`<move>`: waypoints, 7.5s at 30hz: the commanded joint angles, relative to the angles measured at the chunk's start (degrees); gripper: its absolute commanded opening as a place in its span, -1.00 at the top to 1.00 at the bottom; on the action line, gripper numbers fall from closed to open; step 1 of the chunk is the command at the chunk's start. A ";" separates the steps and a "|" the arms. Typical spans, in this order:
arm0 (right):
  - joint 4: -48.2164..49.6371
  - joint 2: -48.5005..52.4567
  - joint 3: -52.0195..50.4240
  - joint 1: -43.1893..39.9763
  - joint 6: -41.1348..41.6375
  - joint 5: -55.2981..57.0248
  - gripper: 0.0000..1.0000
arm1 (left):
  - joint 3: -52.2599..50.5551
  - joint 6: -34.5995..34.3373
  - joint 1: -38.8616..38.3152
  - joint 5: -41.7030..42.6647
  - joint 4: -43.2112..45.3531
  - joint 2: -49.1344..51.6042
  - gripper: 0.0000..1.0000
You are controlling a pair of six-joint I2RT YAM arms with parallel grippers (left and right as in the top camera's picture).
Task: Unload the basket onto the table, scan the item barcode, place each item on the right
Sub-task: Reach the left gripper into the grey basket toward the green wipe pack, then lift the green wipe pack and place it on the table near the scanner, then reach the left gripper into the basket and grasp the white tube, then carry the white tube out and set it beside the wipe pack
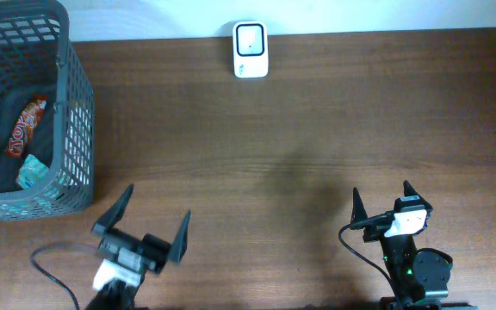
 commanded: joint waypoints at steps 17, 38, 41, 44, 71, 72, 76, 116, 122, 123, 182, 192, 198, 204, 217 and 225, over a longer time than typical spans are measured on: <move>-0.22 -0.37 -0.42 0.31 0.04 0.11 -0.97 | 96.48 14.43 11.37 -28.87 -34.58 72.87 -0.98; -0.22 -0.37 -0.42 0.31 0.04 0.11 -0.97 | 142.68 -9.44 33.29 -46.12 -113.52 120.72 -0.98; -0.22 -0.37 -0.42 0.31 0.04 0.11 -0.97 | 142.68 -10.60 32.76 -36.72 -116.58 123.54 -0.98; -0.22 -0.37 -0.42 0.31 0.04 0.11 -0.97 | 142.68 -10.60 32.72 -37.03 -120.96 127.34 -0.98; -0.22 -0.37 -0.42 0.31 0.04 0.11 -0.97 | 113.72 -22.32 26.80 -53.07 -114.66 134.62 -0.50; -0.22 -0.37 -0.42 0.31 0.04 0.11 -0.97 | 112.80 -22.29 26.75 -53.05 -113.85 134.62 -0.40; -0.22 -0.37 -0.42 0.31 0.04 0.11 -0.97 | 111.43 -22.32 26.91 -53.11 -113.07 134.51 0.99; -0.22 -0.37 -0.42 0.31 0.04 0.11 -0.97 | 148.28 -21.64 -29.66 -40.04 -115.14 142.07 1.00; -0.22 -0.37 -0.42 0.31 0.04 0.11 -0.97 | 146.81 -21.66 -30.56 -34.36 -115.60 148.21 0.87; -0.22 -0.37 -0.42 0.31 0.04 0.11 -0.97 | 146.81 -21.66 -30.67 -34.40 -115.95 148.21 0.69; -0.22 -0.37 -0.42 0.31 0.04 0.11 -0.97 | 111.93 22.95 31.98 -6.58 -101.29 130.97 -0.57; -0.22 -0.37 -0.42 0.31 0.04 0.11 -0.97 | 111.86 22.14 32.00 -14.19 -101.24 134.81 0.01; -0.22 -0.37 -0.42 0.31 0.04 0.11 -0.97 | 116.85 12.31 32.41 -14.36 -102.14 134.16 1.00; -0.22 -0.37 -0.42 0.31 0.04 0.11 -0.97 | 140.39 1.16 32.52 -12.28 -110.92 127.91 1.00; -0.22 -0.37 -0.42 0.31 0.04 0.11 -0.97 | 152.19 -11.89 29.57 29.05 -110.14 106.88 1.00; -0.22 -0.37 -0.42 0.31 0.04 0.11 -0.97 | 152.12 -11.85 -4.90 14.14 -113.04 117.46 1.00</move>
